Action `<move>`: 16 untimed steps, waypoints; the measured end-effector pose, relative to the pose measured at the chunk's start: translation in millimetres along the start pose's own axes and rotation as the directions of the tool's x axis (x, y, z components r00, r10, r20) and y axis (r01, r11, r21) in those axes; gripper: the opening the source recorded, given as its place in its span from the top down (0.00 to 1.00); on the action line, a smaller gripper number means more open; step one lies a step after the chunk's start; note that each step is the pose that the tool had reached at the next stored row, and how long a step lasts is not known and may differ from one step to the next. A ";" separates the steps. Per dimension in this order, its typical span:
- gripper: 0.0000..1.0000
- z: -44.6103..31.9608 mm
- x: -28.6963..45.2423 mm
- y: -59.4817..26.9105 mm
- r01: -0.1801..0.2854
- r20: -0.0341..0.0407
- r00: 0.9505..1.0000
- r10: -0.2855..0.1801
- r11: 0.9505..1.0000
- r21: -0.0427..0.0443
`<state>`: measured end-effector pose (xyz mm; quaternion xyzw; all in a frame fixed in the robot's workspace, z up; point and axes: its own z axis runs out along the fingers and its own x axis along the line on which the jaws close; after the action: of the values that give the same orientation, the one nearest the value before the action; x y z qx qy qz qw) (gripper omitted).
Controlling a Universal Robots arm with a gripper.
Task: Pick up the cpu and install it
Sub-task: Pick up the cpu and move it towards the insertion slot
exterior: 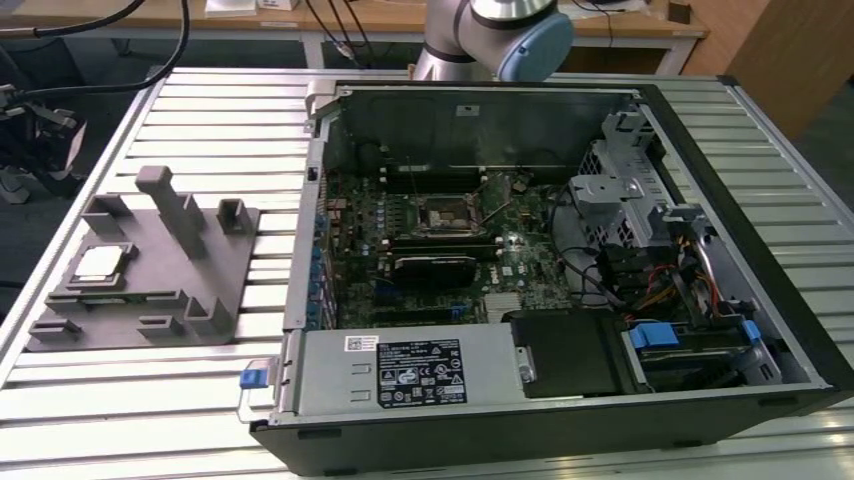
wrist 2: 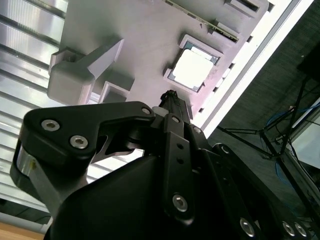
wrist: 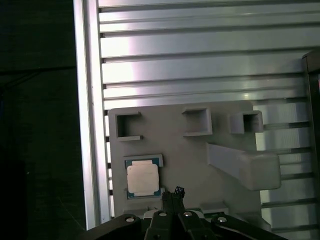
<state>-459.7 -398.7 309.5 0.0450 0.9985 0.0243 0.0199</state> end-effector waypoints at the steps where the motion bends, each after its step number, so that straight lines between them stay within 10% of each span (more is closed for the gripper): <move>1: 0.89 0.9 0.4 -0.1 0.000 0.000 1.000 0.000 1.000 0.000; 16: 0.89 16.2 7.6 -2.6 0.000 0.000 1.000 0.000 1.000 0.005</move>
<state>-466.8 -399.8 292.8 0.0450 0.9985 0.0220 0.0199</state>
